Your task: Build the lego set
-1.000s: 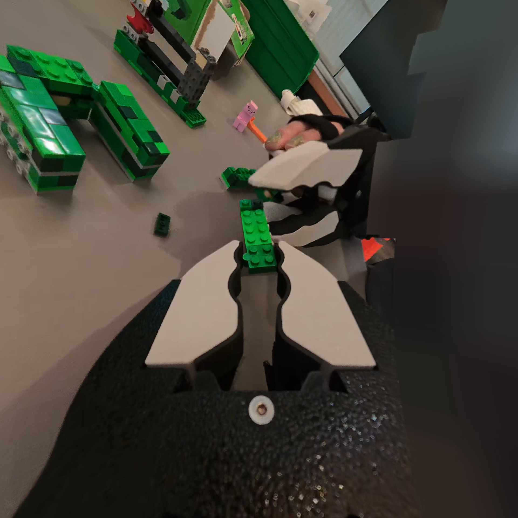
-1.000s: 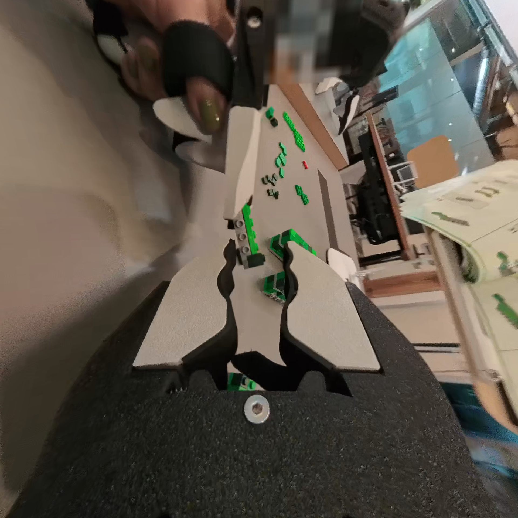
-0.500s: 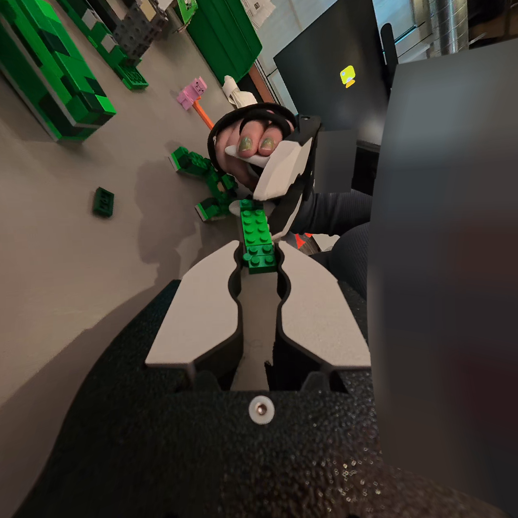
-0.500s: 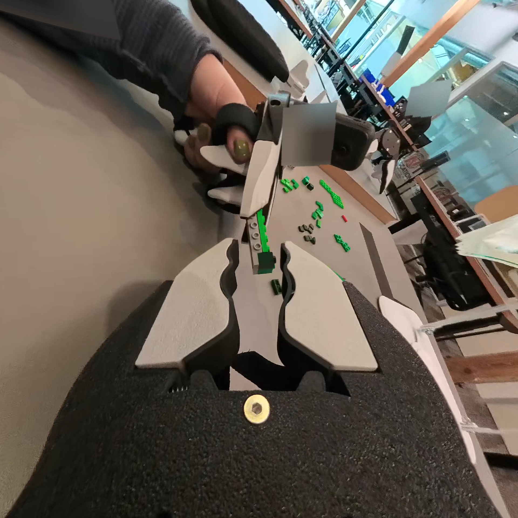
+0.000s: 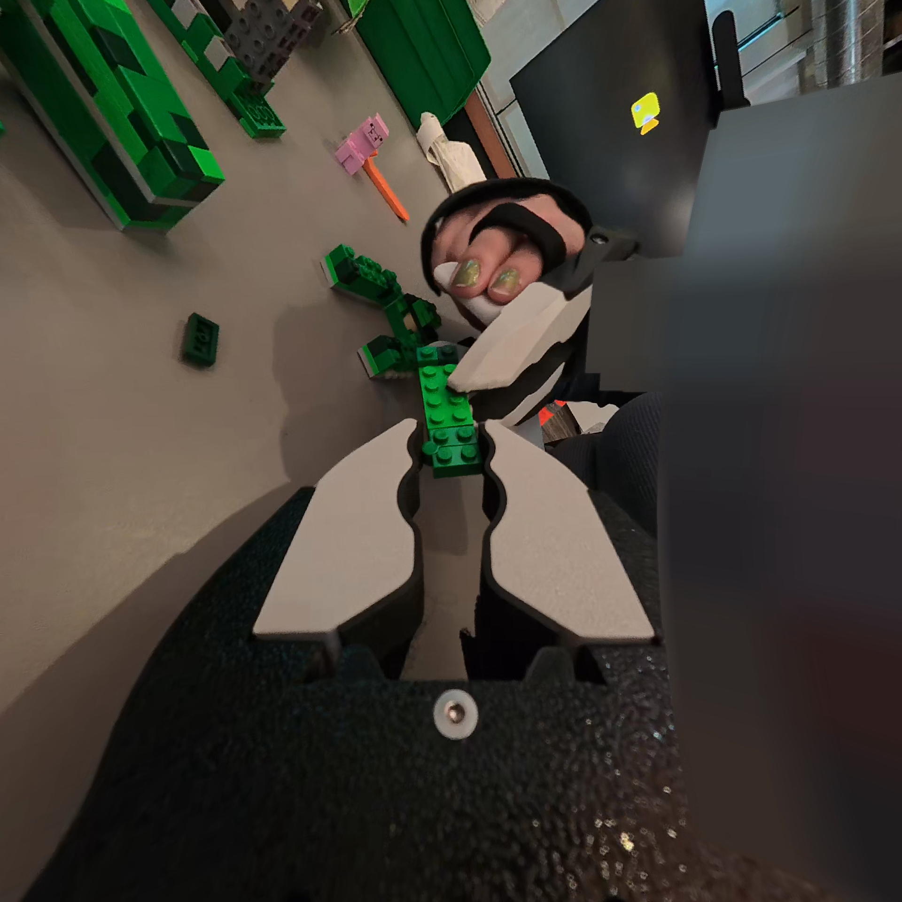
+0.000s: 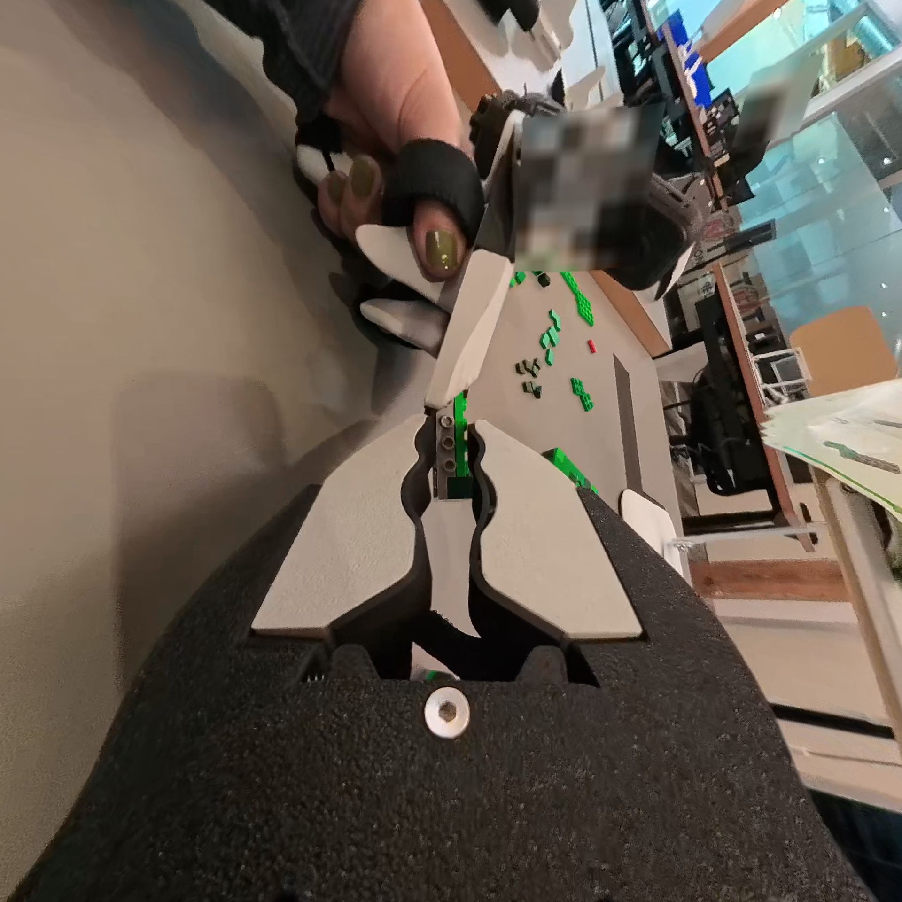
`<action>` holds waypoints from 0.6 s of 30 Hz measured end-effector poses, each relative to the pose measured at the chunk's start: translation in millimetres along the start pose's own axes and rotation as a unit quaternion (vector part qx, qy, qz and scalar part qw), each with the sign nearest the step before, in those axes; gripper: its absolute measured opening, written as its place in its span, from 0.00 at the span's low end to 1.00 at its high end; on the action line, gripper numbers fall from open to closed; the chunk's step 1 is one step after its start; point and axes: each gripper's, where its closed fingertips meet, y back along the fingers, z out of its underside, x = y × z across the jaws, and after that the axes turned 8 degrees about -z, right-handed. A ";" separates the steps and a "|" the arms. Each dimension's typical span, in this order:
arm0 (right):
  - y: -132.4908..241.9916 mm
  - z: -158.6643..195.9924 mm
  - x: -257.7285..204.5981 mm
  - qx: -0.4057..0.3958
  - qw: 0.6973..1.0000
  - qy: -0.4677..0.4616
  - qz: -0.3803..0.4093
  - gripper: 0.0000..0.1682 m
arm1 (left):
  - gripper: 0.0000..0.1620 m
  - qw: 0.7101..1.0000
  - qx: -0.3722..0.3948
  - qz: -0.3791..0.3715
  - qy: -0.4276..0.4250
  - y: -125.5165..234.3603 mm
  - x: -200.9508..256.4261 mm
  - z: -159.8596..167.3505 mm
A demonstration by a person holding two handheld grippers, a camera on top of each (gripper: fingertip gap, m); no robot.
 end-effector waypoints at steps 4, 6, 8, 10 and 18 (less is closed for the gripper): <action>1.8 -1.4 0.2 -0.017 1.000 0.012 -0.004 0.06 | 0.13 1.000 0.003 0.007 -0.005 0.4 2.4 -0.3; 2.9 -2.3 -0.2 -0.016 1.000 0.009 -0.011 0.06 | 0.16 1.000 0.006 0.015 -0.013 1.1 6.0 -0.8; 3.3 -1.1 -1.5 -0.014 1.000 0.005 -0.019 0.06 | 0.25 0.999 0.011 0.013 -0.034 1.7 8.1 -1.7; 4.1 1.7 -2.2 -0.017 1.000 0.005 -0.026 0.06 | 0.29 0.995 0.004 -0.029 -0.091 1.4 3.0 0.0; 12.1 8.1 -1.0 -0.020 0.998 -0.014 -0.054 0.06 | 0.22 0.863 0.038 -0.218 -0.455 -0.1 7.3 -14.6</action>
